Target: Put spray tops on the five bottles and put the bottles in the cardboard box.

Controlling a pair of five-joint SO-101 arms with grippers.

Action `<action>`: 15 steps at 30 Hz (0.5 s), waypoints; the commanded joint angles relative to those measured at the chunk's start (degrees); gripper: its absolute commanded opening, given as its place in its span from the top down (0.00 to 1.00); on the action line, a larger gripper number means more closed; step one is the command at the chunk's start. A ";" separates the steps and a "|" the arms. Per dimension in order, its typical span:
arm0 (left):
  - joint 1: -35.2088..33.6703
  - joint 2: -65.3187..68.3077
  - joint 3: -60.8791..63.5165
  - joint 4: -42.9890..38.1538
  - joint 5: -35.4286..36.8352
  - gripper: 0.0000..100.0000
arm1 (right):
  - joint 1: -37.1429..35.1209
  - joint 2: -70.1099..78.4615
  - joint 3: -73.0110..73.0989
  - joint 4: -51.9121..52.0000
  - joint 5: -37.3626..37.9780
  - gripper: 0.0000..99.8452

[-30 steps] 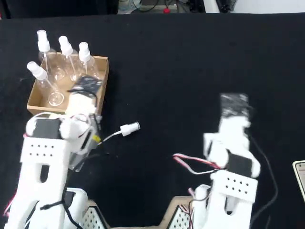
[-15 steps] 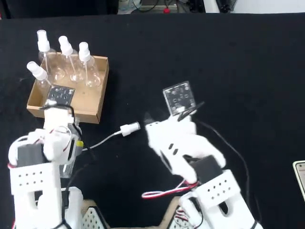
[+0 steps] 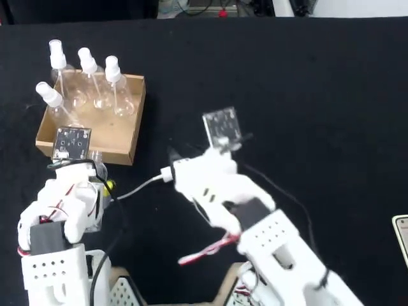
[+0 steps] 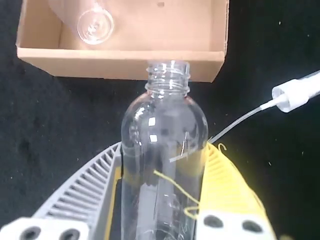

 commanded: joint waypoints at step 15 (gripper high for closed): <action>-0.57 -1.05 1.45 -1.05 0.35 0.87 | -5.10 43.38 -31.08 11.16 -24.79 0.73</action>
